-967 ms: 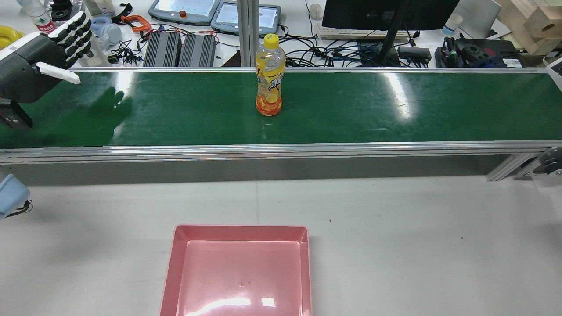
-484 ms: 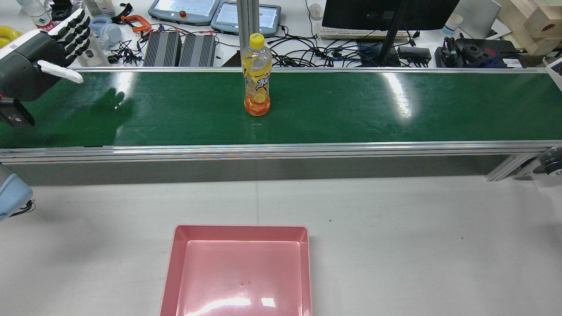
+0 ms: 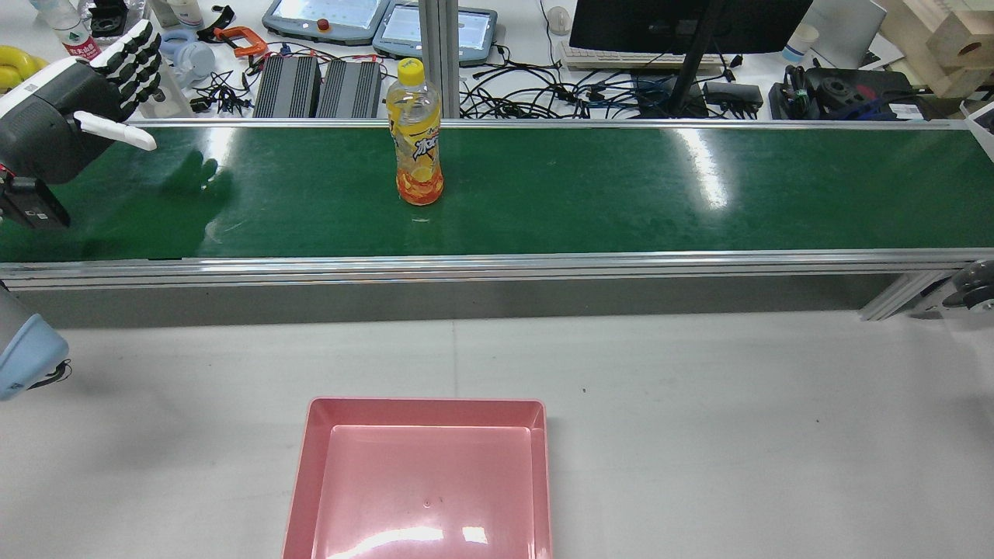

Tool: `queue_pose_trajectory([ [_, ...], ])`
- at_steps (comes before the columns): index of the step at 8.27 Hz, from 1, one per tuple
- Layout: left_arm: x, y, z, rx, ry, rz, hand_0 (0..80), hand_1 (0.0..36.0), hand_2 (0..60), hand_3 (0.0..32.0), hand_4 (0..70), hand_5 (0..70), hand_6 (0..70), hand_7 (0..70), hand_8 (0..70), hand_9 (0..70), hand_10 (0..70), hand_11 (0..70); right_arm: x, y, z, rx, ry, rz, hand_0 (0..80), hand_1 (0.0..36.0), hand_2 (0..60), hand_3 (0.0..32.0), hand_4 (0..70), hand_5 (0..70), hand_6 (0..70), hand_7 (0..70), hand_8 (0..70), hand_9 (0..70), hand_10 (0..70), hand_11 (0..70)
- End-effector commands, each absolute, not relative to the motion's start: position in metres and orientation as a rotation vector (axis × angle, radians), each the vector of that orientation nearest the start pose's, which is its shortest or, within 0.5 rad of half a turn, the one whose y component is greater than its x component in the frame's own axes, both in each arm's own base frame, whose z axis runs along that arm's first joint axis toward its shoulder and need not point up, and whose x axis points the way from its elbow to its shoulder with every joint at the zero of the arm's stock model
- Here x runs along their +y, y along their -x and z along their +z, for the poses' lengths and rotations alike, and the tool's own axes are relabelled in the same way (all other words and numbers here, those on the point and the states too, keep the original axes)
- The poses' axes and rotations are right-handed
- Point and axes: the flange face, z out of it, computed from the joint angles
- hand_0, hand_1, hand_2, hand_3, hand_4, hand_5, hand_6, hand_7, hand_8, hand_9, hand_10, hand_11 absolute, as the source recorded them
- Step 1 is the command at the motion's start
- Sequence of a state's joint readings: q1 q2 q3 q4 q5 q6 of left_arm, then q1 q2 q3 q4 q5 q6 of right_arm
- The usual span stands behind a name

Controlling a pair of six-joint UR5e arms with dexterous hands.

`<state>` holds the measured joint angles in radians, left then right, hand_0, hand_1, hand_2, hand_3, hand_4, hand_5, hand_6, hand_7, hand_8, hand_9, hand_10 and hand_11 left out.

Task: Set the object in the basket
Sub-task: 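Move the left hand toward the approaching bottle on the belt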

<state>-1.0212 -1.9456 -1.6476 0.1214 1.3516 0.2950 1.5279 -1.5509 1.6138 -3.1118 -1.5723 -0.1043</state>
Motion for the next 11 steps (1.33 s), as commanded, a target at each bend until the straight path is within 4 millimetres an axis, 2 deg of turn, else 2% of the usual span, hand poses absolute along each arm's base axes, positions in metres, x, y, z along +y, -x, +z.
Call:
queue_pose_trajectory([
  [1, -0.610, -0.205, 0.424, 2.352, 0.145, -1.572, 63.1, 12.3, 0.0, 0.0, 0.0, 2.4, 0.0, 0.0, 0.0, 0.0, 0.0, 0.0, -0.514, -0.111, 0.653, 2.399, 0.072, -2.179, 0.0, 0.0, 0.0, 0.0, 0.0, 0.0, 0.0, 0.0, 0.0, 0.0, 0.0, 0.0],
  [3, -0.604, -0.224, 0.426, 2.335, 0.171, -1.562, 63.1, 12.3, 0.0, 0.0, 0.0, 4.3, 0.0, 0.0, 0.0, 0.0, 0.0, 0.0, -0.514, -0.111, 0.652, 2.401, 0.072, -2.177, 0.0, 0.0, 0.0, 0.0, 0.0, 0.0, 0.0, 0.0, 0.0, 0.0, 0.0, 0.0],
  [6, -0.604, -0.228, 0.426, 2.333, 0.178, -1.561, 63.5, 12.5, 0.0, 0.0, 0.0, 6.2, 0.0, 0.0, 0.0, 0.0, 0.0, 0.0, -0.514, -0.111, 0.653, 2.399, 0.072, -2.179, 0.0, 0.0, 0.0, 0.0, 0.0, 0.0, 0.0, 0.0, 0.0, 0.0, 0.0, 0.0],
  [9, -0.612, -0.234, 0.402, 2.357, 0.188, -1.538, 63.7, 12.7, 0.0, 0.0, 0.0, 8.7, 0.0, 0.0, 0.0, 0.0, 0.0, 0.0, -0.514, -0.111, 0.652, 2.399, 0.072, -2.179, 0.0, 0.0, 0.0, 0.0, 0.0, 0.0, 0.0, 0.0, 0.0, 0.0, 0.0, 0.0],
  [11, -0.615, -0.236, 0.394, 2.368, 0.193, -1.530, 63.5, 12.5, 0.0, 0.0, 0.0, 9.3, 0.0, 0.0, 0.0, 0.0, 0.0, 0.0, -0.514, -0.111, 0.653, 2.399, 0.072, -2.179, 0.0, 0.0, 0.0, 0.0, 0.0, 0.0, 0.0, 0.0, 0.0, 0.0, 0.0, 0.0],
])
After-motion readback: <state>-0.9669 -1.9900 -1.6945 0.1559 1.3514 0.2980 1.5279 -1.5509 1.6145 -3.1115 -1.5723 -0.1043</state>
